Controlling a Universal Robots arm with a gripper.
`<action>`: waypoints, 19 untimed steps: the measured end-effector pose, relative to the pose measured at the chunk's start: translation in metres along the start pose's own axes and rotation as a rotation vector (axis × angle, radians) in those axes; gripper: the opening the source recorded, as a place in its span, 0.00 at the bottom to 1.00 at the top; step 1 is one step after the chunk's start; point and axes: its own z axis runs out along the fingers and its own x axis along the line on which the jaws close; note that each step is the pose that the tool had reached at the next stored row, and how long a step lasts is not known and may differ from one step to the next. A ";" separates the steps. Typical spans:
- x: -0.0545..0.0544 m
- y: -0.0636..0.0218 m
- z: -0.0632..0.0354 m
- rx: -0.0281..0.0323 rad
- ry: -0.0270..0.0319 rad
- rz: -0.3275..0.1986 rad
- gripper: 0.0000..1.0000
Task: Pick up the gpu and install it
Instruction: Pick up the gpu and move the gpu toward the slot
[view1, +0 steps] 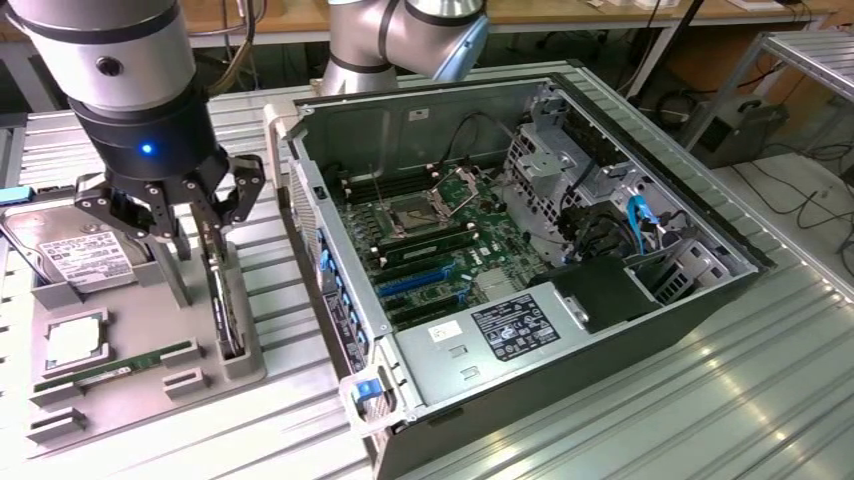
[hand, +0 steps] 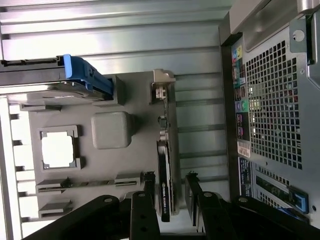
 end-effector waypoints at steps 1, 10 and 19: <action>0.000 -0.0001 0.0025 0.0000 0.0000 0.000 0.38; 0.001 -0.0007 0.0205 0.0000 -0.0003 0.000 0.38; 0.002 -0.0016 0.0411 0.0001 -0.0002 0.000 0.38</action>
